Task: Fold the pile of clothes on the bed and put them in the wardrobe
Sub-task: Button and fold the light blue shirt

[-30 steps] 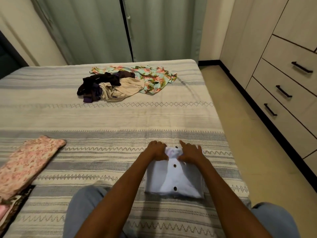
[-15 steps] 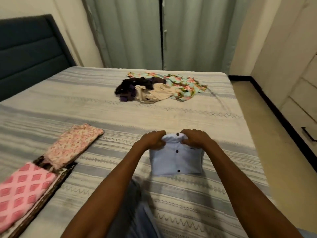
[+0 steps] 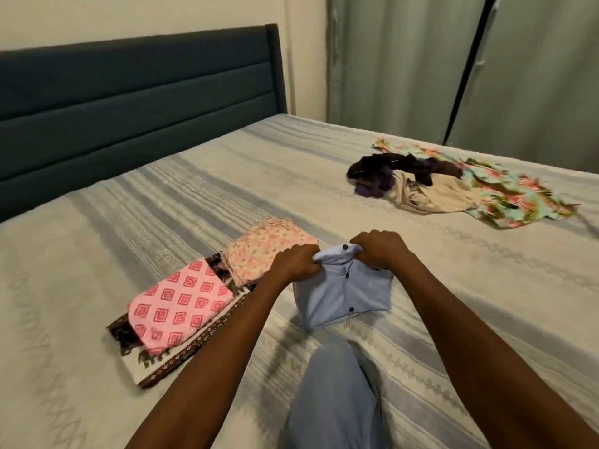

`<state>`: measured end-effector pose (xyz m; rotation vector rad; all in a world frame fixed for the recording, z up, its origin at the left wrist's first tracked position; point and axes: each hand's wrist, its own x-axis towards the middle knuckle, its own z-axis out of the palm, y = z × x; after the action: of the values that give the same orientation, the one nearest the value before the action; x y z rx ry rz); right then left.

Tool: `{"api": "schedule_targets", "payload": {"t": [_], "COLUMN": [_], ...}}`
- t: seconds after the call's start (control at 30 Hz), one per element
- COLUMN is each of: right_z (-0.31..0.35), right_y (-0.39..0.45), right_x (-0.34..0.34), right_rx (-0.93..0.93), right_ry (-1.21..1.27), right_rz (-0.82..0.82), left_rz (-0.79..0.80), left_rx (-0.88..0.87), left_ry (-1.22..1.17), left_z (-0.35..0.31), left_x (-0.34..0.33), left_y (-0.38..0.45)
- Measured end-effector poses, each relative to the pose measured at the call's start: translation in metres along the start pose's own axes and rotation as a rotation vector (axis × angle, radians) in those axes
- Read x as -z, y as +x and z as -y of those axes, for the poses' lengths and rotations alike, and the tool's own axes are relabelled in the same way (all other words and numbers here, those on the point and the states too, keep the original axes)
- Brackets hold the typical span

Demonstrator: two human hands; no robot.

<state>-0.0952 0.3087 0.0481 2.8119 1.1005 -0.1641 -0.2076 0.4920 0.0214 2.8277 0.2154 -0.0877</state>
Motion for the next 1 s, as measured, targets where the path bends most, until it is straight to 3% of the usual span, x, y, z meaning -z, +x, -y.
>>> {"api": "schedule_targets", "payload": {"t": [0.13,0.33,0.43,0.5,0.53,0.63,0.67,0.7,0.83,0.9,1.0], "right_z": [-0.004,-0.038,-0.053,-0.059,-0.063,-0.067,-0.067,-0.068,-0.08,-0.091,-0.115], "right_y": [0.07,0.19,0.24,0.256,0.264,0.266,0.264,0.261,0.251,0.239,0.215], "right_x": [0.017,0.032,0.015,-0.016,-0.038,-0.116,-0.138,-0.158,-0.175,-0.172,-0.173], "right_rx": [-0.006,0.016,0.013,0.034,0.042,-0.011,-0.021,-0.012,0.039,0.03,-0.087], "right_ry": [-0.051,-0.028,-0.006,0.033,0.052,0.119,0.161,0.195,0.337,0.521,0.533], "right_rz": [-0.159,-0.688,-0.854,-0.819,-0.71,-0.091,0.07,0.12,-0.014,-0.19,-0.444], "left_rz": [-0.165,-0.555,-0.712,-0.669,-0.584,-0.279,-0.219,-0.178,-0.283,-0.359,-0.409], "left_rx": [0.077,0.102,0.073,0.094,0.116,0.156,0.149,0.148,0.179,0.159,-0.03], "left_ry": [-0.058,0.0,0.168,0.239,0.253,0.202,0.205,0.221,0.229,0.206,0.095], "left_z": [0.023,0.033,0.044,0.052,0.055,0.06,0.062,0.062,0.055,0.044,0.017], "left_x": [0.014,0.041,0.033,0.004,-0.018,-0.094,-0.115,-0.134,-0.139,-0.132,-0.134], "left_y": [0.053,0.158,0.211,0.228,0.236,0.229,0.224,0.221,0.218,0.215,0.216]}}
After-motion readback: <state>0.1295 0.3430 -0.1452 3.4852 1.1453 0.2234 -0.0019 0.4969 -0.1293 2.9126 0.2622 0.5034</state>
